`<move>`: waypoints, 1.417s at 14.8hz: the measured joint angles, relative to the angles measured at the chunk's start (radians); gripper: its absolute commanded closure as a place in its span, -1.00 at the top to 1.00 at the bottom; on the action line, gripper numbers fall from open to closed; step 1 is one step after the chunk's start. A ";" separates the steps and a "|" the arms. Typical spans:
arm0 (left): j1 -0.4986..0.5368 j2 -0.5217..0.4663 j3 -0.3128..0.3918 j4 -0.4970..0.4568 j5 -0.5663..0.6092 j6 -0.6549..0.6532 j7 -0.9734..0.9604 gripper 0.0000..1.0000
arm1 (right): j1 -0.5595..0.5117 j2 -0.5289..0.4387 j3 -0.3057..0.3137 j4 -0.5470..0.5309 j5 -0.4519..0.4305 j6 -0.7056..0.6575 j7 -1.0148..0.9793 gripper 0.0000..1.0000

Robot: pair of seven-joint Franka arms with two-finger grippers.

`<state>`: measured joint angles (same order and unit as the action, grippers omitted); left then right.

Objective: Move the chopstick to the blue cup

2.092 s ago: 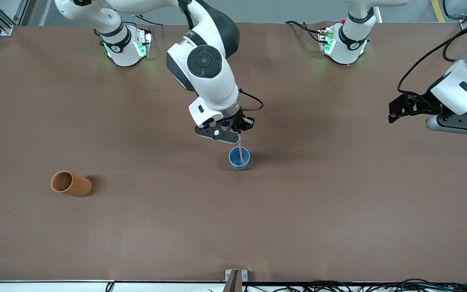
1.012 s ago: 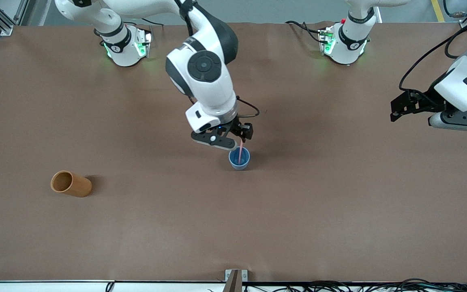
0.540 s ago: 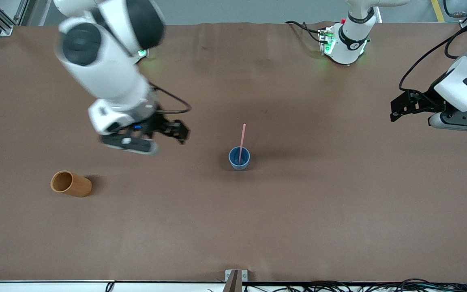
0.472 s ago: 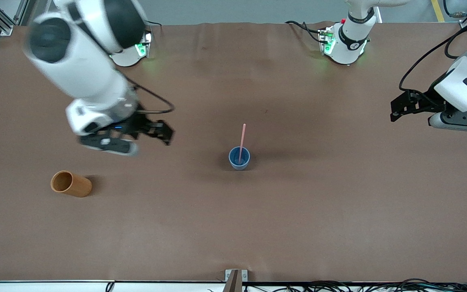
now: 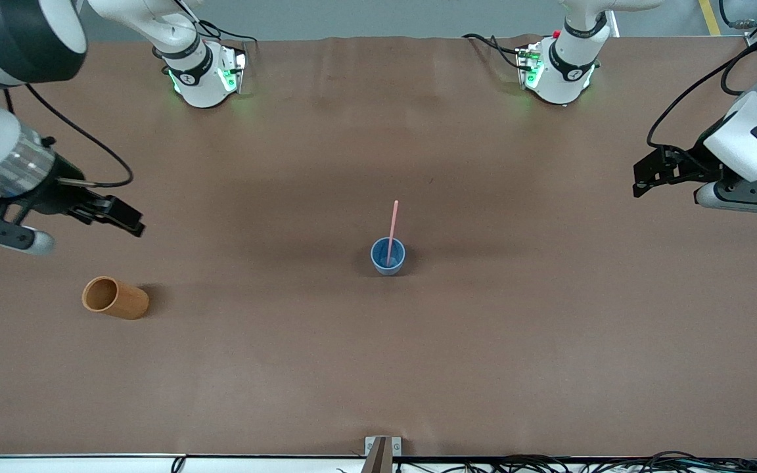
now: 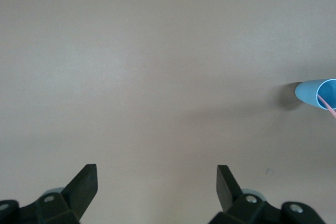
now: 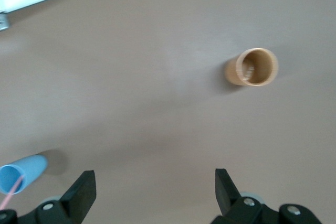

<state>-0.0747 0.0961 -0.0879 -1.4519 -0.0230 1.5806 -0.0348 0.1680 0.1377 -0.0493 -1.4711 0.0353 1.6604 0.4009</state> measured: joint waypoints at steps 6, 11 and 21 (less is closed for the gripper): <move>0.000 0.000 0.000 0.001 0.000 0.001 0.000 1.00 | -0.132 -0.105 0.000 -0.034 -0.011 -0.079 -0.201 1.00; 0.000 0.000 0.000 0.001 0.000 0.001 0.000 1.00 | -0.166 -0.125 0.001 -0.005 -0.046 -0.107 -0.317 1.00; 0.000 0.000 0.000 0.001 0.000 0.001 0.000 1.00 | -0.169 -0.121 0.010 0.007 -0.049 -0.173 -0.423 1.00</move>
<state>-0.0746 0.0963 -0.0876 -1.4510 -0.0230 1.5813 -0.0348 -0.0007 0.0162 -0.0395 -1.4642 -0.0132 1.4874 -0.0220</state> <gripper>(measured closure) 0.000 0.000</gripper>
